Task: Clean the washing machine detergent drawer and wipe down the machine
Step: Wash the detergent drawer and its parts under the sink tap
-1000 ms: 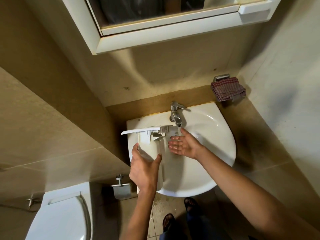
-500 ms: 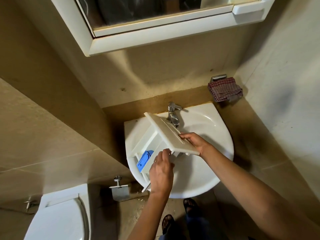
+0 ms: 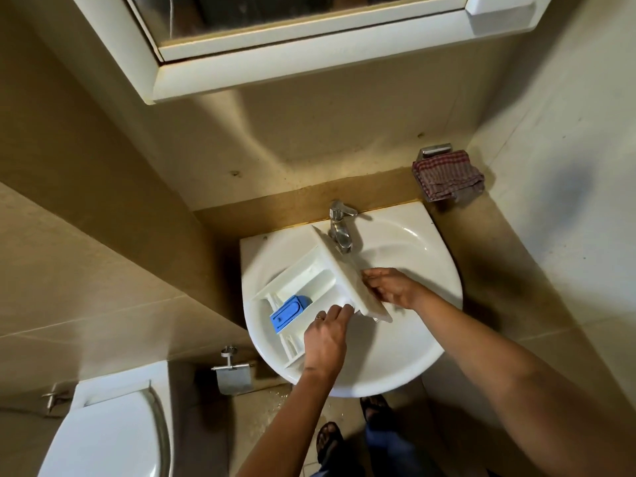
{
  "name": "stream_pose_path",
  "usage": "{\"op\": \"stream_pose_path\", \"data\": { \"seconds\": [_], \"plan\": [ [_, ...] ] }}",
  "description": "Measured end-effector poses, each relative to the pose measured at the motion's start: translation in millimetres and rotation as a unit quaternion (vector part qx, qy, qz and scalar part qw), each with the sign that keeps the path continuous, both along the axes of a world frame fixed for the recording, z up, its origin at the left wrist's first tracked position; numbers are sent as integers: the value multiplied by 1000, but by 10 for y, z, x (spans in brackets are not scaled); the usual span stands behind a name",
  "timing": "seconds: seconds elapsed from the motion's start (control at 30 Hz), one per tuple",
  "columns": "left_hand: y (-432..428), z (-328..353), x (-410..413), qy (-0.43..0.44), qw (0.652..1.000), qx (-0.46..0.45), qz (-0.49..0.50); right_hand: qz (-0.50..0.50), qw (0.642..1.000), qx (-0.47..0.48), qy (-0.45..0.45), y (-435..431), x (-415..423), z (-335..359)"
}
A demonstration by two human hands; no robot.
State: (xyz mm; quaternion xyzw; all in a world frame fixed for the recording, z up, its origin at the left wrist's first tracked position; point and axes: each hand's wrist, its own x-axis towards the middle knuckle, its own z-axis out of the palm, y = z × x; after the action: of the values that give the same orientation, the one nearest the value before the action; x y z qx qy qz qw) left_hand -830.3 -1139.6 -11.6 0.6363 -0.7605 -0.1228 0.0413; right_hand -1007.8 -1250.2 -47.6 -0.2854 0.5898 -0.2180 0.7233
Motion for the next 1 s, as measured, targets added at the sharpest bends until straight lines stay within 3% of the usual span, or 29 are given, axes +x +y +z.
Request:
{"op": "stream_pose_path", "data": {
  "seconds": [0.4,0.6,0.77,1.0],
  "plan": [
    [-89,-117,-237,13,997,70,-39,-59,996,-46,58,-97,24,-153],
    [-43,-14,-187,-2,999,36,-11,-63,997,-42,30,-48,107,-106],
    [-34,309,-87,-14,998,-48,39,-27,999,-18,-41,-61,112,-35],
    [-120,654,222,-7,996,-20,86,-6,999,-21,26,-235,82,326]
  ]
}}
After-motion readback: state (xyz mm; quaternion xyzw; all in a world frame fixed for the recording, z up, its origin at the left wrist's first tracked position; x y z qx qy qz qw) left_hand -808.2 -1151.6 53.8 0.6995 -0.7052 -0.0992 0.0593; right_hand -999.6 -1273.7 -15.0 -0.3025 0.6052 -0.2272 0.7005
